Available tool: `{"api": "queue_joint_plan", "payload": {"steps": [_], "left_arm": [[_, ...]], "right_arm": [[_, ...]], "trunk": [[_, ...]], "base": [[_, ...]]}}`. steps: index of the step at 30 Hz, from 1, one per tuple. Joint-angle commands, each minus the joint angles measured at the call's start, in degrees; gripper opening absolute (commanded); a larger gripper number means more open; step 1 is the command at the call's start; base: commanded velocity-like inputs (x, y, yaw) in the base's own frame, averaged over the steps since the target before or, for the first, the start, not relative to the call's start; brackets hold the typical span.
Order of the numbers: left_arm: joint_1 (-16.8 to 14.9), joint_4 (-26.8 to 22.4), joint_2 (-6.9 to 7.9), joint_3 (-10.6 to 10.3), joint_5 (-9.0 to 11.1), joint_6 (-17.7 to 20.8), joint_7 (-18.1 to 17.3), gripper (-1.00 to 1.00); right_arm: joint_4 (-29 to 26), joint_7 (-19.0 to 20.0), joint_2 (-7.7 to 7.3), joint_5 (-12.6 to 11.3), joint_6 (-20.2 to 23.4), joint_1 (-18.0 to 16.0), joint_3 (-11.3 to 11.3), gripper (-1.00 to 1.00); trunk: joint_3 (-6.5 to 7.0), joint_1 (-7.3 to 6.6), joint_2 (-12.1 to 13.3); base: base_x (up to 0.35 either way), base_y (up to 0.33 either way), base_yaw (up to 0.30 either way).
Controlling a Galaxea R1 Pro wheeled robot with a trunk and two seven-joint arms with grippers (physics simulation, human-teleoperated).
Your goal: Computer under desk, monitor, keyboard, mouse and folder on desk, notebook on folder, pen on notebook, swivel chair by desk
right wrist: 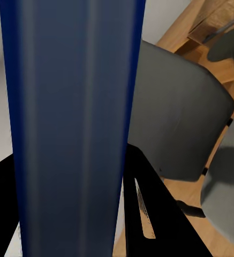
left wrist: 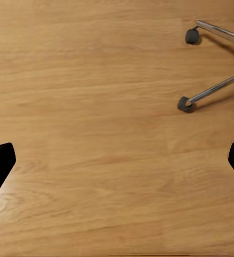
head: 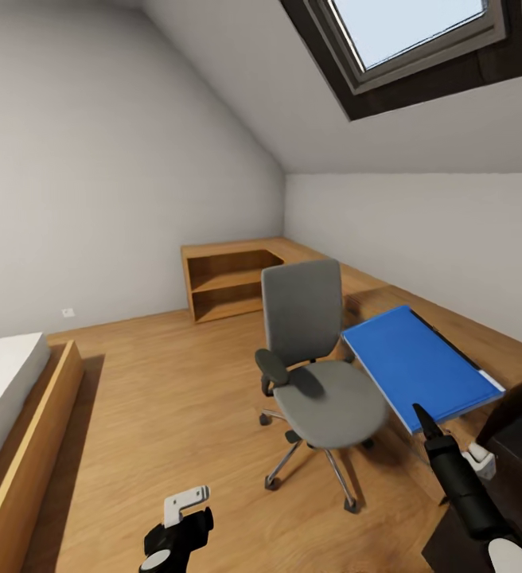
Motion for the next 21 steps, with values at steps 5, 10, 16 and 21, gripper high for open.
{"api": "queue_joint_plan", "payload": {"steps": [5,10,16,21], "left_arm": [[-0.06,2.85,0.08,0.24,0.43,0.14,0.31,1.0],[-0.06,12.58,0.16,0.23,0.41,-2.28,0.2,1.0],[-0.06,28.19,0.02,-0.25,0.23,-11.65,-4.82,1.0],[-0.06,30.98,-0.02,-0.49,0.13,-14.45,-10.44,1.0]], "right_arm": [[0.0,0.1,0.06,-0.53,0.56,-0.07,-0.29,-1.0],[0.1,0.1,0.16,-0.6,0.56,-0.05,-0.54,-1.0],[1.16,0.16,0.16,-0.69,0.5,-0.06,-0.6,-1.0],[1.46,0.13,0.26,-0.71,0.48,-0.04,-0.6,-1.0]], "trunk": [[0.84,-1.11,1.99],[1.74,-2.21,3.99],[2.1,-2.65,4.79],[2.1,-2.65,4.79]], "base": [[0.0,0.0,-0.264],[0.0,0.0,-0.265],[0.0,0.0,-0.265],[0.0,0.0,-0.266]]}}
